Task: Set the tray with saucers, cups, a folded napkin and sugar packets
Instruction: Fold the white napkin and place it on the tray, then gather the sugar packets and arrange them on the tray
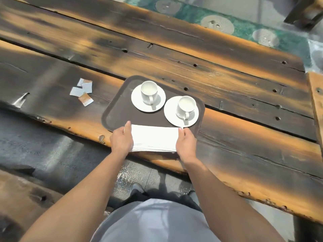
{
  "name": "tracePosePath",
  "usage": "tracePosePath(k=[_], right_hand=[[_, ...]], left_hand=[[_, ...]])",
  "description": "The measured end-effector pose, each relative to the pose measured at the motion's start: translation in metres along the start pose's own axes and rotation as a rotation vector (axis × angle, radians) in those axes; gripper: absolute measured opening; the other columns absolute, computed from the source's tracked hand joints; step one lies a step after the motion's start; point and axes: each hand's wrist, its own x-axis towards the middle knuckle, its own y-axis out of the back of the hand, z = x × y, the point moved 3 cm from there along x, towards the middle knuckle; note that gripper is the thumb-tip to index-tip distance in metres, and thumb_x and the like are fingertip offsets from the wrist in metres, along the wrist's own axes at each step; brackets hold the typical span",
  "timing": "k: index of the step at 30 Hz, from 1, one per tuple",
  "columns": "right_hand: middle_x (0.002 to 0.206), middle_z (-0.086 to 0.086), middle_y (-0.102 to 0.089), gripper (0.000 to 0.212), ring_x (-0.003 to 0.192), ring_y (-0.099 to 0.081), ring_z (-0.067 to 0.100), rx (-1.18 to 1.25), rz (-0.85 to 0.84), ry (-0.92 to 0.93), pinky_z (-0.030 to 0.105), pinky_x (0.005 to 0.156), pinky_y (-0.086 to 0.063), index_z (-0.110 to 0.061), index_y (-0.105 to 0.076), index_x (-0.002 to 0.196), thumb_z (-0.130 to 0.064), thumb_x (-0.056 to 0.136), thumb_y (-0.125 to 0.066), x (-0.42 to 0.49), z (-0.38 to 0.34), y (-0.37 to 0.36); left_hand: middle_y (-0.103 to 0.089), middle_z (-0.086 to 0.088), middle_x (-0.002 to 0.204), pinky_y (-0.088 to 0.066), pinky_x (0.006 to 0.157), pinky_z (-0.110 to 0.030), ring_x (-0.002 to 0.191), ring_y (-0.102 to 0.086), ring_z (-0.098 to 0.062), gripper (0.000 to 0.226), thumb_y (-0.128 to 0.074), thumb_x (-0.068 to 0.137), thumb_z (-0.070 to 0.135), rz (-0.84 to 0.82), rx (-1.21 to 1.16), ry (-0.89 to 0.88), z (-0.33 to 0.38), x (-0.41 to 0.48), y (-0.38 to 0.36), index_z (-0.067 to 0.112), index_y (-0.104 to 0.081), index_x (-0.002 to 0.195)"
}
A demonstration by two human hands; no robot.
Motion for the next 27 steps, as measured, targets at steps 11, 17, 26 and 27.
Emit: tracePosePath(k=[11, 17, 26, 27], right_hand=[[0.072, 0.002, -0.048, 0.036, 0.08, -0.049, 0.025, -0.105, -0.063, -0.386, 0.03, 0.07, -0.032, -0.011, -0.049, 0.079, -0.036, 0.103, -0.039, 0.003, 0.023, -0.042], [0.077, 0.014, -0.054, 0.035, 0.081, -0.067, 0.04, -0.133, -0.137, -0.47, 0.051, 0.077, -0.057, -0.013, -0.043, 0.068, -0.032, 0.097, -0.047, 0.019, 0.032, -0.036], [0.101, 0.012, -0.063, 0.027, 0.097, -0.061, 0.032, -0.632, -0.245, -0.319, 0.029, 0.074, -0.04, -0.011, -0.058, 0.094, -0.03, 0.094, -0.04, 0.042, -0.001, -0.041], [0.102, 0.012, -0.063, 0.029, 0.099, -0.062, 0.032, -0.642, -0.268, -0.296, 0.03, 0.076, -0.042, -0.011, -0.06, 0.098, -0.031, 0.094, -0.039, 0.046, -0.009, -0.05]], left_hand=[[-0.069, -0.018, 0.072, -0.05, 0.082, -0.04, 0.08, -0.063, -0.036, 0.063, -0.037, 0.097, 0.055, -0.35, 0.326, 0.028, -0.012, 0.054, -0.002, 0.007, -0.057, 0.061], [-0.066, -0.005, 0.05, -0.054, 0.056, -0.029, 0.058, -0.068, -0.029, 0.045, -0.056, 0.089, 0.041, -0.556, 0.391, 0.146, -0.019, 0.07, -0.008, 0.012, -0.057, 0.054], [-0.071, -0.009, 0.079, -0.056, 0.046, -0.029, 0.057, -0.068, -0.021, 0.024, -0.052, 0.098, 0.032, -0.542, 0.378, 0.311, -0.03, 0.099, 0.017, 0.01, -0.061, 0.097], [-0.071, -0.008, 0.079, -0.054, 0.045, -0.027, 0.057, -0.068, -0.02, 0.022, -0.052, 0.098, 0.032, -0.539, 0.375, 0.306, -0.028, 0.1, 0.018, 0.011, -0.06, 0.099]])
